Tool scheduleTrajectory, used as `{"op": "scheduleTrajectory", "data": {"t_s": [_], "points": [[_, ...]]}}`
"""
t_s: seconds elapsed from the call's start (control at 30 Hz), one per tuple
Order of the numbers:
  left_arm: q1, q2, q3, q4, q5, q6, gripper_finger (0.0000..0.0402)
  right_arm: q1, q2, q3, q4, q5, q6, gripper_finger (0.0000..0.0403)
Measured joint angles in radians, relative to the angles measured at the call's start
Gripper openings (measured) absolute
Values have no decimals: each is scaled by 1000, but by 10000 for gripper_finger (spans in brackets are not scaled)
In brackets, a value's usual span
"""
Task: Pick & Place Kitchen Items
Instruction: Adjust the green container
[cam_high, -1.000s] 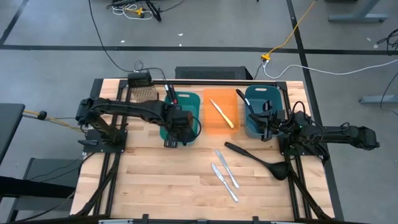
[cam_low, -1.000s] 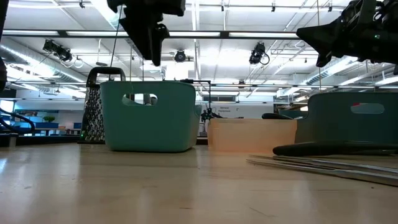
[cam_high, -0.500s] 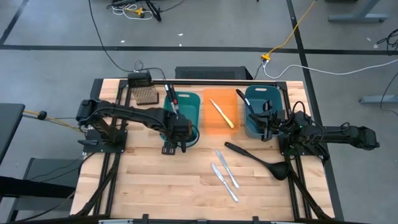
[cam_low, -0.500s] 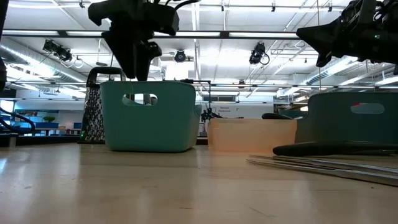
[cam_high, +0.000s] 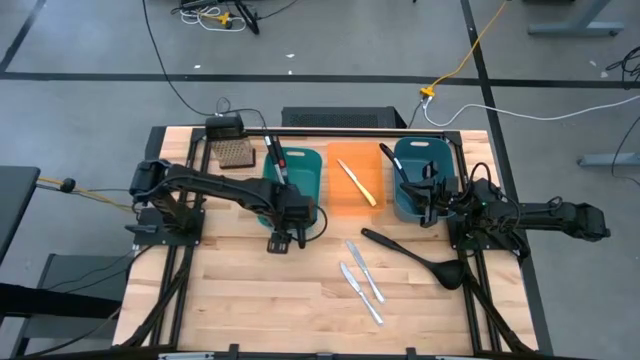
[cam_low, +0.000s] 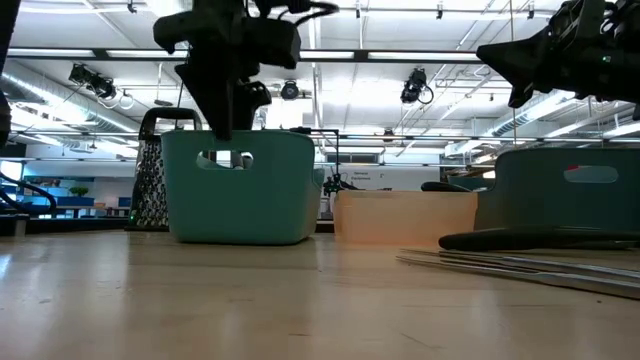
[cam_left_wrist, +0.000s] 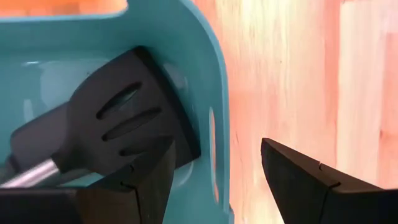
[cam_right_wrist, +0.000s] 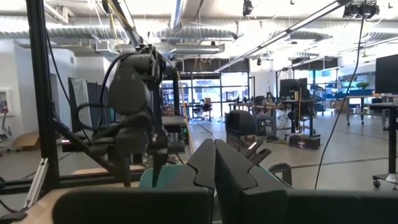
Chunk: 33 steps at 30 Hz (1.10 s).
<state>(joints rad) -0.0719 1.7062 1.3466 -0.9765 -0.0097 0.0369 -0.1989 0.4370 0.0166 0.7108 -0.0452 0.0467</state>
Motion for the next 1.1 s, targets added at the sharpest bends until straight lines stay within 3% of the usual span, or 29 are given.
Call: {"op": "scheduleTrajectory", "data": {"t_s": [0.23, 0.37, 0.83, 1.1], "points": [[2, 43, 0, 22, -2, 56, 239, 0, 0, 0, -3, 0, 0, 6], [3, 43, -1, 35, -4, 61, 215, 0, 0, 0, -2, 0, 0, 6], [17, 42, 0, 38, -13, 80, 11, 0, 0, 0, -1, 0, 0, 6], [78, 41, 0, 58, -7, 63, 19, 0, 0, 0, -1, 0, 0, 6]]}}
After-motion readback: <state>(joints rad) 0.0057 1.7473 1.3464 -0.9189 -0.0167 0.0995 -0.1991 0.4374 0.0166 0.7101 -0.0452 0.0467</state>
